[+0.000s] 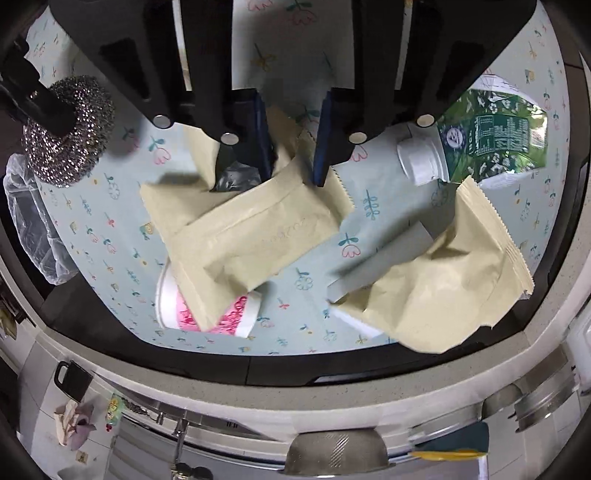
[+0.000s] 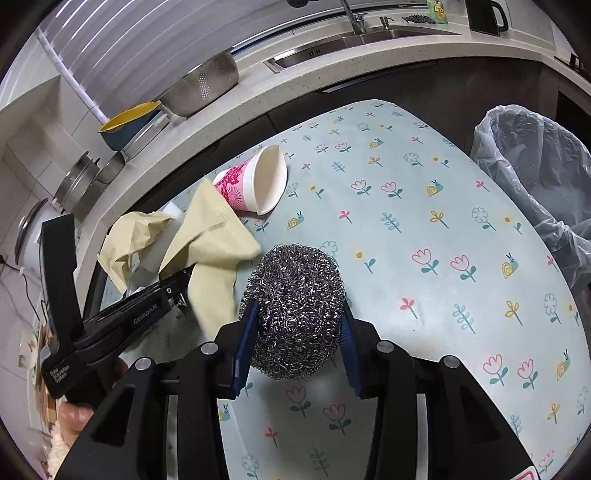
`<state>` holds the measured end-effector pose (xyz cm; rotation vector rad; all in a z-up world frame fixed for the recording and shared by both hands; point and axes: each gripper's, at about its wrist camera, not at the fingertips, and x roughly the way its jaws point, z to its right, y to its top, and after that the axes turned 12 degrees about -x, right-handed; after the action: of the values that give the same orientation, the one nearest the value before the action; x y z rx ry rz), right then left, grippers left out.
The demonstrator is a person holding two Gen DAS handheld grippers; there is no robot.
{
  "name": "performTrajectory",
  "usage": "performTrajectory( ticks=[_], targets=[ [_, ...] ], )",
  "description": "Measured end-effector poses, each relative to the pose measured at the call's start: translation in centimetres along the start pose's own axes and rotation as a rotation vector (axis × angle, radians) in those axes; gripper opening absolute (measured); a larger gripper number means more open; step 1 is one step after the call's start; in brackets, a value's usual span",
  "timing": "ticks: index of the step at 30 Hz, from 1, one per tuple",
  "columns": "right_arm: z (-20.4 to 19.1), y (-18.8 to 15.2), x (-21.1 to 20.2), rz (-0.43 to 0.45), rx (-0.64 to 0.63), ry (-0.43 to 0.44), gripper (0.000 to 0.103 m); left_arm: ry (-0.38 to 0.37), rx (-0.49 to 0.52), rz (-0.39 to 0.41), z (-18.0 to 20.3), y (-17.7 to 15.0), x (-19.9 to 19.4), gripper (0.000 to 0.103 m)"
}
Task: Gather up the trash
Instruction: 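Grasp and lift the beige paper bag with the left tool while the right tool holds the scrubber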
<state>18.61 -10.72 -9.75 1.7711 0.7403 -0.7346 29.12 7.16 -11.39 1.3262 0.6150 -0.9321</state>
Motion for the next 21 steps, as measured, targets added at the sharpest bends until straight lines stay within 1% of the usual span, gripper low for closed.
performTrajectory(
  ticks=[5, 15, 21],
  targets=[
    [0.5, 0.3, -1.7, 0.029, 0.000, -0.007, 0.040, -0.035, 0.000, 0.012, 1.2, -0.7, -2.1, 0.015],
    [1.7, 0.5, -6.9, 0.111, 0.009, -0.028, 0.040, -0.080, 0.023, 0.058, 5.2, -1.7, -6.9, 0.015],
    [3.5, 0.2, -10.3, 0.157, 0.020, -0.047, 0.040, -0.097, 0.043, 0.083, 8.2, -2.4, -9.5, 0.015]
  ],
)
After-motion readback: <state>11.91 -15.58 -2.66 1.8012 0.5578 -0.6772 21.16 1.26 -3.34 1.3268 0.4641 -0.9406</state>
